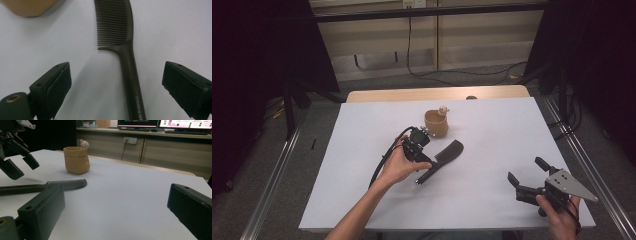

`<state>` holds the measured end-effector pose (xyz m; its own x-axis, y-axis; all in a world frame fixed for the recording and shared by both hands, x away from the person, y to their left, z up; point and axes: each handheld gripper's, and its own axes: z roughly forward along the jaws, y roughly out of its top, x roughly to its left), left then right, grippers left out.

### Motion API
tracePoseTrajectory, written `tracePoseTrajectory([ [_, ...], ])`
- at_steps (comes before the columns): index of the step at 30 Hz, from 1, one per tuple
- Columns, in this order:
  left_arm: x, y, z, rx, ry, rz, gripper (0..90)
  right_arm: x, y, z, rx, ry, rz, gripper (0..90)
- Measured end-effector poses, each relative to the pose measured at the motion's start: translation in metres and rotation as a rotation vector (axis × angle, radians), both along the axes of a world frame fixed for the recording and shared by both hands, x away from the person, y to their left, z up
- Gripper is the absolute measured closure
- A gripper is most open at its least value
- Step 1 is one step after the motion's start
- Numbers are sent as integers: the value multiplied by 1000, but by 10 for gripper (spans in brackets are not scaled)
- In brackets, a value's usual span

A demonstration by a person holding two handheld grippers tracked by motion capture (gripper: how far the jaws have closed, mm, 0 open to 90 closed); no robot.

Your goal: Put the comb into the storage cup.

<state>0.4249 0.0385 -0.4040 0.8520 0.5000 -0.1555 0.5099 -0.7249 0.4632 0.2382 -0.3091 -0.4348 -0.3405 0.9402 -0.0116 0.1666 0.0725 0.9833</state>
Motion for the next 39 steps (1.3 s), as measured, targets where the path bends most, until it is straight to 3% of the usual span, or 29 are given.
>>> tracePoseTrajectory([
  [4, 2, -4, -6, 3, 4, -15, 144, 0, 0, 0, 0, 0, -2, 6],
  [10, -1, -12, -13, 42, 18, -27, 180, 0, 1, 0, -1, 0, 4, 7],
  [13, -2, -15, -15, 46, 26, -33, 262, 0, 0, 0, -2, 1, 3, 7],
  [15, 0, -15, -17, 51, 53, -17, 289, 0, 0, 0, -3, 2, 3, 6],
  [20, 1, -17, -20, 59, 76, -23, 363, 0, 0, -1, -3, 2, 5, 6],
  [24, -2, -20, -21, 73, 74, -42, 475, 0, 0, 0, -1, 3, 9, 6],
  [27, -3, -21, -20, 92, 53, -52, 493, 0, 0, 0, -2, 3, 6, 6],
  [28, -3, -23, -21, 89, 46, -42, 543, 0, 0, -1, -2, 4, 6, 6],
  [30, -4, -26, -20, 111, 32, -49, 555, 0, 0, -1, -2, 7, 3, 6],
  [39, -9, -30, -20, 128, 8, -55, 638, 0, 0, -1, -3, 8, 7, 6],
])
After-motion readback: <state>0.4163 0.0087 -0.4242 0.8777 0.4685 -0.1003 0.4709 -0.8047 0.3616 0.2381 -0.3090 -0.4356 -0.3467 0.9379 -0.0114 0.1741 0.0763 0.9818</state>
